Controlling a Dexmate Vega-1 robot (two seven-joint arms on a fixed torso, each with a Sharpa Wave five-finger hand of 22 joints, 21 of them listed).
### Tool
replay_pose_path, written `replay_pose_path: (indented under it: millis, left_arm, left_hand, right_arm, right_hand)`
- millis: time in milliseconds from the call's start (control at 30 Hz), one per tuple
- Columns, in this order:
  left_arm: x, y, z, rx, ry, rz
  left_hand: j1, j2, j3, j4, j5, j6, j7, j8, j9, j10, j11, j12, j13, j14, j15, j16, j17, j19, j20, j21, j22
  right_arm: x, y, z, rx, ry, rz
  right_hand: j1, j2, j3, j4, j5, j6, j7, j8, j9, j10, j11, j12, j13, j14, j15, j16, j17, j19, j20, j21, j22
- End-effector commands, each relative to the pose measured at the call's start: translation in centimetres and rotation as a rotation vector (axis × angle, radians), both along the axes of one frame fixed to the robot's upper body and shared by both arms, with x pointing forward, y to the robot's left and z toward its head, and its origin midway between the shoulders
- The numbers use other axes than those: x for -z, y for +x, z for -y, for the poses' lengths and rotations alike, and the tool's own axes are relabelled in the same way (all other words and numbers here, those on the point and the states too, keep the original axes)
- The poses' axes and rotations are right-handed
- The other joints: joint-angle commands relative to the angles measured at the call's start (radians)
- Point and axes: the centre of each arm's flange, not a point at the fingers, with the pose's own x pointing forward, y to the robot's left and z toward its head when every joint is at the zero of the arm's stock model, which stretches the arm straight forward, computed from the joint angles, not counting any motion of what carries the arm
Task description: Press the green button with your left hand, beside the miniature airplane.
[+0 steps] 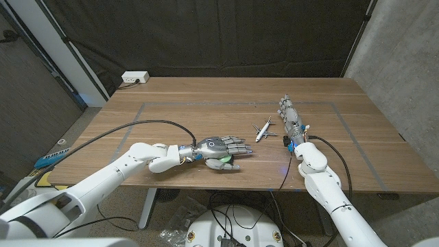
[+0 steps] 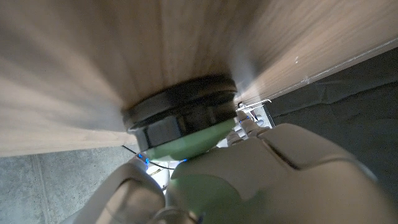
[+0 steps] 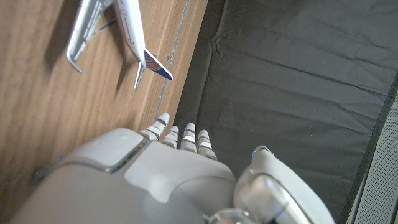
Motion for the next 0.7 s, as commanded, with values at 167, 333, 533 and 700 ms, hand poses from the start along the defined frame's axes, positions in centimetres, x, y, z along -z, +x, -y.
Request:
replay_pose_path:
  millis: [167, 333, 533, 700]
  left_arm:
    - [2.2, 2.0, -0.1, -0.110, 0.158, -0.028]
    - [2.9, 2.6, -0.2, -0.125, 0.201, -0.087]
    - [3.1, 3.1, -0.4, -0.154, 0.230, -0.122]
    - [3.1, 3.5, -0.4, -0.167, 0.233, -0.126]
  left_hand:
    - [-0.012, 0.121, 0.003, 0.007, -0.003, -0.409, -0.008, 0.003, 0.004, -0.426, 0.011, 0.006, 0.005, -0.460, -0.097, 0.002, 0.004, -0.436, -0.093, 0.000, 0.008]
    - [-0.014, 0.122, 0.002, 0.008, -0.004, -0.423, -0.006, 0.000, 0.004, -0.435, 0.011, 0.005, 0.006, -0.470, -0.096, 0.001, 0.004, -0.444, -0.094, -0.001, 0.010]
    - [-0.016, 0.123, 0.002, 0.009, -0.005, -0.450, -0.005, -0.004, 0.005, -0.450, 0.018, 0.004, 0.006, -0.482, -0.092, 0.001, 0.005, -0.453, -0.091, -0.002, 0.012]
    - [-0.018, 0.123, 0.002, 0.010, -0.006, -0.472, -0.004, -0.006, 0.006, -0.464, 0.020, 0.003, 0.007, -0.497, -0.087, 0.000, 0.006, -0.464, -0.090, -0.003, 0.015]
  right_arm:
    - [-0.4, 0.3, 0.2, 0.014, 0.004, 0.002]
    - [-0.2, 0.6, 0.3, 0.022, 0.018, 0.005]
    - [-0.3, 0.9, 0.4, 0.030, 0.022, 0.006]
    - [-0.4, 1.2, 0.4, 0.029, 0.024, 0.000]
  right_hand:
    - [-0.002, -0.003, 0.004, 0.002, -0.002, -0.003, 0.002, 0.002, 0.002, 0.000, 0.006, -0.004, 0.003, 0.001, 0.005, 0.003, 0.003, -0.001, 0.001, -0.005, 0.002]
    - [-0.003, -0.004, 0.004, 0.003, -0.002, -0.009, 0.003, 0.000, 0.002, -0.001, 0.005, -0.004, 0.003, 0.001, 0.004, 0.003, 0.003, 0.001, 0.000, -0.006, 0.003]
    - [-0.003, -0.003, 0.004, 0.003, -0.002, -0.019, 0.002, -0.003, 0.002, -0.003, 0.003, -0.005, 0.003, 0.003, 0.004, 0.003, 0.003, 0.004, -0.001, -0.007, 0.003]
    - [-0.004, -0.004, 0.004, 0.003, -0.002, -0.021, 0.002, -0.004, 0.002, -0.004, 0.003, -0.006, 0.003, 0.003, 0.004, 0.003, 0.003, 0.005, -0.001, -0.007, 0.003]
